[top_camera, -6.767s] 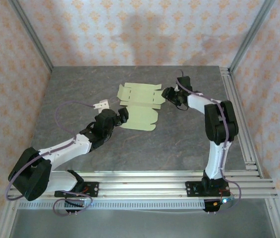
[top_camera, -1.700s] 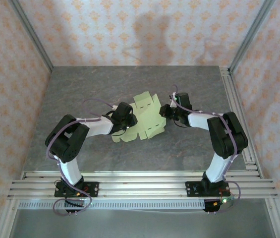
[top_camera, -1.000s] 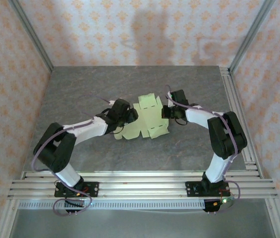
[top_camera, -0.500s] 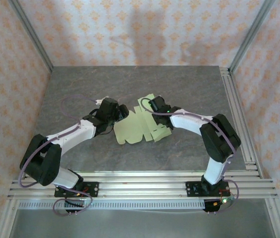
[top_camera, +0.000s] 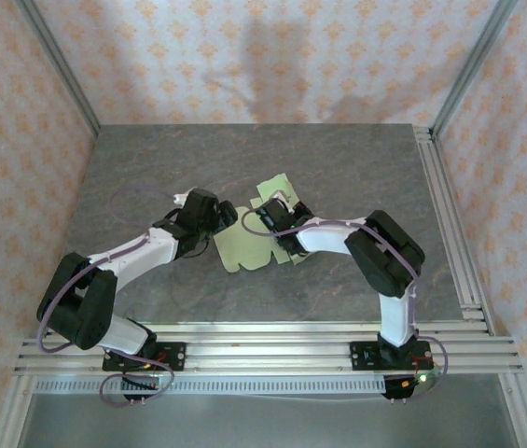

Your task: Fold the paper box

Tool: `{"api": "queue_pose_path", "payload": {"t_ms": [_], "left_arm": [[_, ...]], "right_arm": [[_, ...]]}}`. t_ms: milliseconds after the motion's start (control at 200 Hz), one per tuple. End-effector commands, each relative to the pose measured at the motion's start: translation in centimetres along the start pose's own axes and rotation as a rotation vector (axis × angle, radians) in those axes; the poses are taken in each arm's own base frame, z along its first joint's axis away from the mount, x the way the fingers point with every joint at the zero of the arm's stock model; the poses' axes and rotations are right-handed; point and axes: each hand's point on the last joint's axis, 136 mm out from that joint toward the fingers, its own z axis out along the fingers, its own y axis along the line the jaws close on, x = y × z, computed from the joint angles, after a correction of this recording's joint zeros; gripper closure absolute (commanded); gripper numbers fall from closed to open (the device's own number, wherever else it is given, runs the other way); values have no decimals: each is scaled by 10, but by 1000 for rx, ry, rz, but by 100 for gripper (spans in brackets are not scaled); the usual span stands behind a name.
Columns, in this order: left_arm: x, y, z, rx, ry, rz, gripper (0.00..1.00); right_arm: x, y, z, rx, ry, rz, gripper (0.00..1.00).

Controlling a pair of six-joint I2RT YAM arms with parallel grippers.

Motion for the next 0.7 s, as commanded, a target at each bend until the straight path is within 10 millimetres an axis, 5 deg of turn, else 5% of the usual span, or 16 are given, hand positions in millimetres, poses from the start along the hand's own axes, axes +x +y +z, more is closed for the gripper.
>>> {"api": "queue_pose_path", "payload": {"t_ms": [0,300,531,696], "left_arm": [[-9,4,-7,-3,-37,-32,0],[-7,7,-5,-13,-32,-25,0],[-7,9,-4,-21,-34,-25,0],[-7,10,-5,-22,-35,-22,0]], "right_arm": [[-10,-13,-2,96,-19,-27,100],[-10,-7,-7,-136,-20,155,100],[-7,-4,-1,40,6,-30,100],[-11,-6,-4,38,-9,-6,100]]}}
